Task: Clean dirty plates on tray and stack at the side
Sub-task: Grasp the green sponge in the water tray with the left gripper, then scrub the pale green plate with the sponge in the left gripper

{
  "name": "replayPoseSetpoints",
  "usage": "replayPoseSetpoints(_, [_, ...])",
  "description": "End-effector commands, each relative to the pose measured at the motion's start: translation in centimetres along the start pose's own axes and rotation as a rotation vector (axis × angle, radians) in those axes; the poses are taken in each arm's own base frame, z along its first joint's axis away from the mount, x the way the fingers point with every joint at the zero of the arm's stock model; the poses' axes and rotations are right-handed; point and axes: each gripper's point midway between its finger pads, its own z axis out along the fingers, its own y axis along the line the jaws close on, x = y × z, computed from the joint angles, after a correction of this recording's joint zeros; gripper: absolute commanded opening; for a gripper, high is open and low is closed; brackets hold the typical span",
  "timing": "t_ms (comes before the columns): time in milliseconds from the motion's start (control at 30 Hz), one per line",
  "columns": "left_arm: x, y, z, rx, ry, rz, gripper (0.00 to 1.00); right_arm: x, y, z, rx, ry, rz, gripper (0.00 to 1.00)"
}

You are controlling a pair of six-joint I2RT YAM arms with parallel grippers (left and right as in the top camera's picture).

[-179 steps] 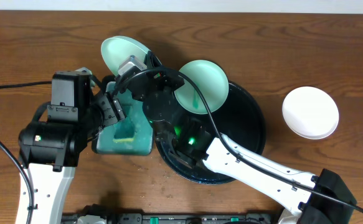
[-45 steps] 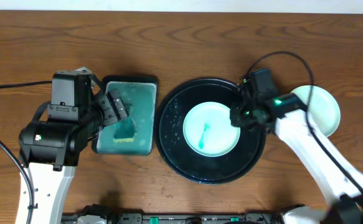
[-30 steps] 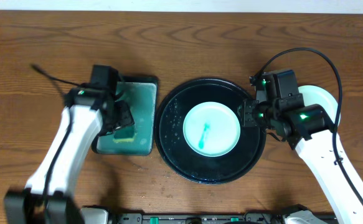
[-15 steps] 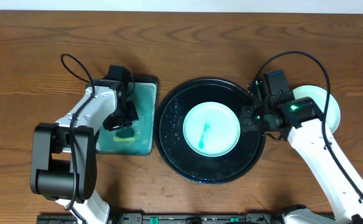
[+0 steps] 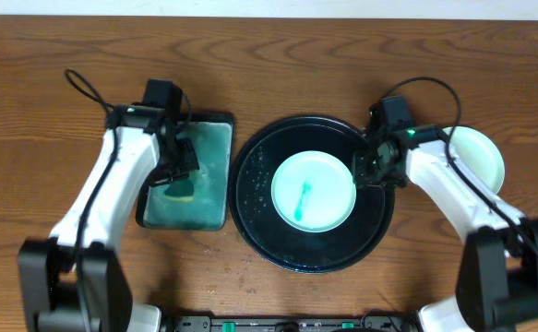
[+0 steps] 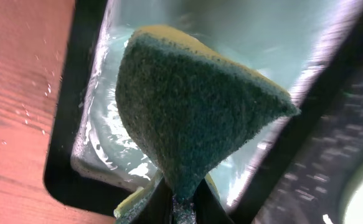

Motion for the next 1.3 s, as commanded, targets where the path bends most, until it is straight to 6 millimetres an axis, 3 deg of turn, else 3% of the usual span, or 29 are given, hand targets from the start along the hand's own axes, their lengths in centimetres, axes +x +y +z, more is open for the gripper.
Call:
replayPoseSetpoints(0, [0.2, -2.2, -2.3, 0.083, -0.045, 0.056, 0.07, 0.7, 2.1, 1.4, -0.132, 0.067, -0.104, 0.3])
replayPoseSetpoints(133, [1.6, -6.0, -2.8, 0.215, -0.018, 0.125, 0.07, 1.1, 1.6, 3.4, -0.121, 0.115, -0.09, 0.22])
replayPoseSetpoints(233, [2.6, -8.8, -2.8, 0.278, -0.008, 0.189, 0.07, 1.8, 1.4, 4.7, -0.123, 0.166, -0.077, 0.01])
replayPoseSetpoints(500, [5.7, -16.6, -1.9, 0.396, 0.008, 0.265, 0.07, 2.2, 1.6, 5.0, -0.13, 0.182, -0.078, 0.01])
replayPoseSetpoints(600, [7.0, -19.8, -0.4, 0.422, 0.013, 0.319, 0.07, 2.3, 1.6, 5.0, -0.129, 0.185, -0.077, 0.01])
replayPoseSetpoints(700, [8.1, -22.5, 2.5, 0.433, 0.032, 0.348, 0.07, 2.4, 1.6, 5.0, -0.127, 0.193, -0.076, 0.01])
replayPoseSetpoints(867, [10.7, -25.8, 6.8, 0.519, 0.173, 0.346, 0.07, 2.7, 1.5, 5.0, -0.125, 0.203, -0.073, 0.01])
replayPoseSetpoints(967, [11.7, -25.4, 9.5, 0.483, 0.254, 0.278, 0.07, 2.8, 1.5, 4.9, -0.124, 0.206, -0.073, 0.01])
replayPoseSetpoints(1067, [11.7, -23.1, 11.7, 0.358, 0.264, 0.244, 0.07, 2.8, 1.5, 4.9, -0.124, 0.207, -0.072, 0.01])
replayPoseSetpoints(1167, [10.1, -17.9, 13.0, 0.083, 0.175, 0.212, 0.07, 2.8, 1.5, 4.9, -0.123, 0.207, -0.072, 0.01])
replayPoseSetpoints(1267, [8.5, -13.2, 12.8, -0.161, 0.082, 0.249, 0.07, 2.8, 1.5, 4.9, -0.123, 0.207, -0.072, 0.01])
